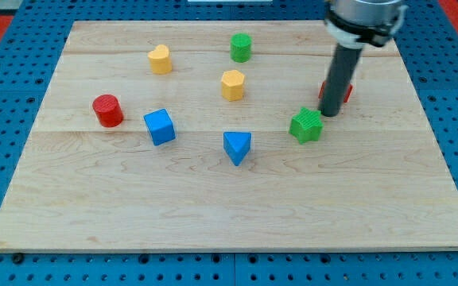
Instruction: Move the green star to the bottom of the red star
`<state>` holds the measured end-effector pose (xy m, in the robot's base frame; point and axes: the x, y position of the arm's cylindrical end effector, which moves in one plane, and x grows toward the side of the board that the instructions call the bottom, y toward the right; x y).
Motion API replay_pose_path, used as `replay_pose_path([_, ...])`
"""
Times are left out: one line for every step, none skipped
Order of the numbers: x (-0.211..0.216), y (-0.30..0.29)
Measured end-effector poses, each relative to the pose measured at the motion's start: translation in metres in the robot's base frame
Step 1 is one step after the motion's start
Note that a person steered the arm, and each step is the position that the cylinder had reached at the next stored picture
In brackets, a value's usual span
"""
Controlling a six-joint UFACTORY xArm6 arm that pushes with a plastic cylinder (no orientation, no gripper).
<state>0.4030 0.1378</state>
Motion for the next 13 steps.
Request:
replay_pose_path([-0.011, 0.026])
replay_pose_path([-0.011, 0.037])
replay_pose_path([-0.026, 0.037])
replay_pose_path([-0.021, 0.023])
replay_pose_path([0.042, 0.018])
replay_pose_path([0.095, 0.008])
replay_pose_path([0.084, -0.048])
replay_pose_path([0.056, -0.032])
replay_pose_path([0.053, 0.007])
replay_pose_path([0.080, -0.007])
replay_pose_path([0.071, -0.034])
replay_pose_path([0.042, -0.051])
replay_pose_path([0.037, -0.026])
